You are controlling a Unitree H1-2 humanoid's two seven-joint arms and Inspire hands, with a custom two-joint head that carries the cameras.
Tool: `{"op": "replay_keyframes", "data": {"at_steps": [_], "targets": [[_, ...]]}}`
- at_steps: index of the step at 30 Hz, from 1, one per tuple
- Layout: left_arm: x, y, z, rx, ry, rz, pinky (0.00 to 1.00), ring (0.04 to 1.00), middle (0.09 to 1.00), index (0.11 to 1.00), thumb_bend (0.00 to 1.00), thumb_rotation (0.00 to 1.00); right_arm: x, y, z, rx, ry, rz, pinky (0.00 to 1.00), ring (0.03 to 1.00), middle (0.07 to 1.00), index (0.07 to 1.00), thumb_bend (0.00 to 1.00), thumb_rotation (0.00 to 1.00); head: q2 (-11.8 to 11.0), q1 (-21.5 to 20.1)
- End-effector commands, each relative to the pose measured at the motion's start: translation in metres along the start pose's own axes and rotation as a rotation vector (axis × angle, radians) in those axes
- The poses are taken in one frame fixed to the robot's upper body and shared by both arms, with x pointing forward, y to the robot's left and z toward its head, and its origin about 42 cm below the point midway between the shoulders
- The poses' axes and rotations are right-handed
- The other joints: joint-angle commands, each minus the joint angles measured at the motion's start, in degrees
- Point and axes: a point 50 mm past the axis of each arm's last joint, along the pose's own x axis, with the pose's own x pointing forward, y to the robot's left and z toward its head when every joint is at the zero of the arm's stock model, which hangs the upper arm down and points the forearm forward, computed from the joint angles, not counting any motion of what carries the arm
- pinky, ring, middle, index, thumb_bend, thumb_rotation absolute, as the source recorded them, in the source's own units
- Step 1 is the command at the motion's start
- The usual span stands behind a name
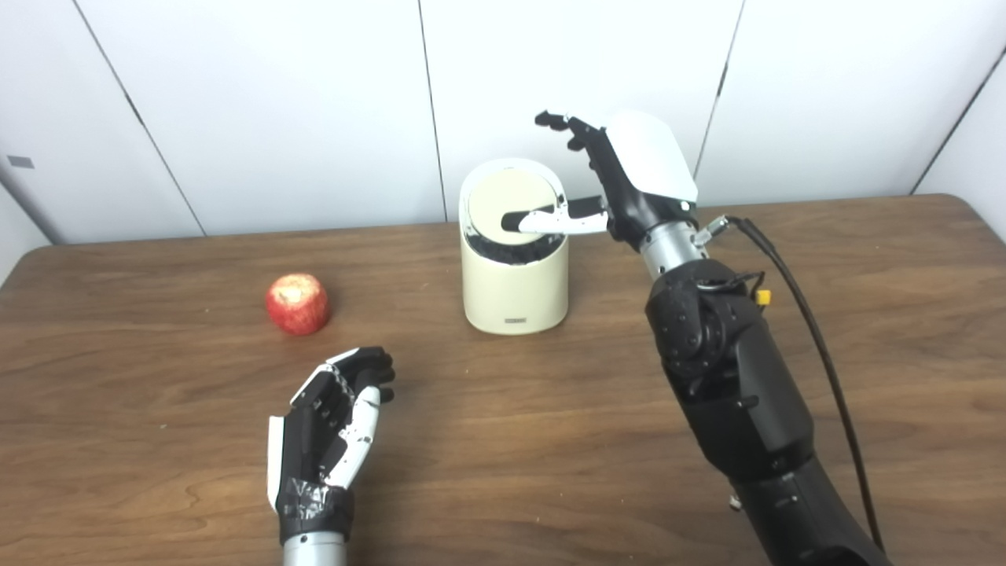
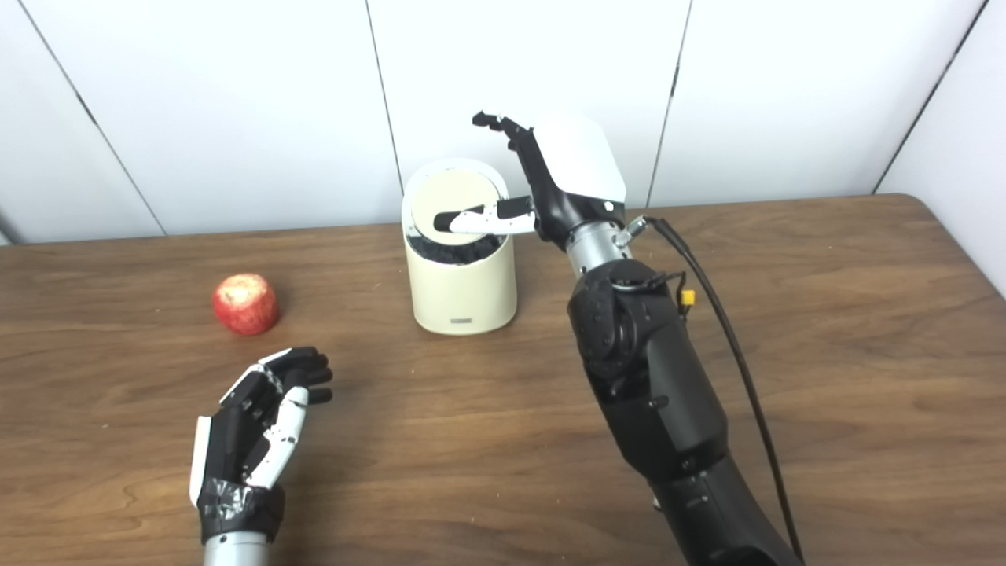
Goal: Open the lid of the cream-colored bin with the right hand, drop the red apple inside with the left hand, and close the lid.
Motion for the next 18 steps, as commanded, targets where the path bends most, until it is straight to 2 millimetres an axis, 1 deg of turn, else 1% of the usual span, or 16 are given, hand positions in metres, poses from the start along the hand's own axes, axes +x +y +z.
{"op": "replay_keyframes", "data": {"at_steps": [1,8,14,18], "targets": [[0.001,-0.005,0.010,-0.012,-0.055,-0.002,0.62,0.668,0.668,0.638,0.23,0.29,0.016,-0.018,0.013,-0.031,-0.044,-0.081,0.61,0.744,0.797,0.780,0.81,0.50,0.04,0.00],[0.000,-0.006,0.009,-0.013,-0.053,0.000,0.62,0.664,0.665,0.636,0.23,0.27,0.029,-0.010,0.003,-0.064,-0.028,-0.057,0.62,0.744,0.796,0.773,0.79,0.50,-0.27,-0.02],[-0.001,-0.007,0.009,-0.017,-0.049,0.001,0.62,0.663,0.667,0.637,0.23,0.26,0.040,-0.009,-0.004,-0.092,-0.004,-0.045,0.66,0.767,0.800,0.775,0.77,0.52,-0.29,0.08],[-0.002,-0.007,0.010,-0.022,-0.047,0.000,0.62,0.667,0.670,0.641,0.22,0.26,0.046,-0.008,-0.007,-0.102,0.009,-0.037,0.67,0.775,0.807,0.781,0.77,0.53,-0.32,0.10]]}}
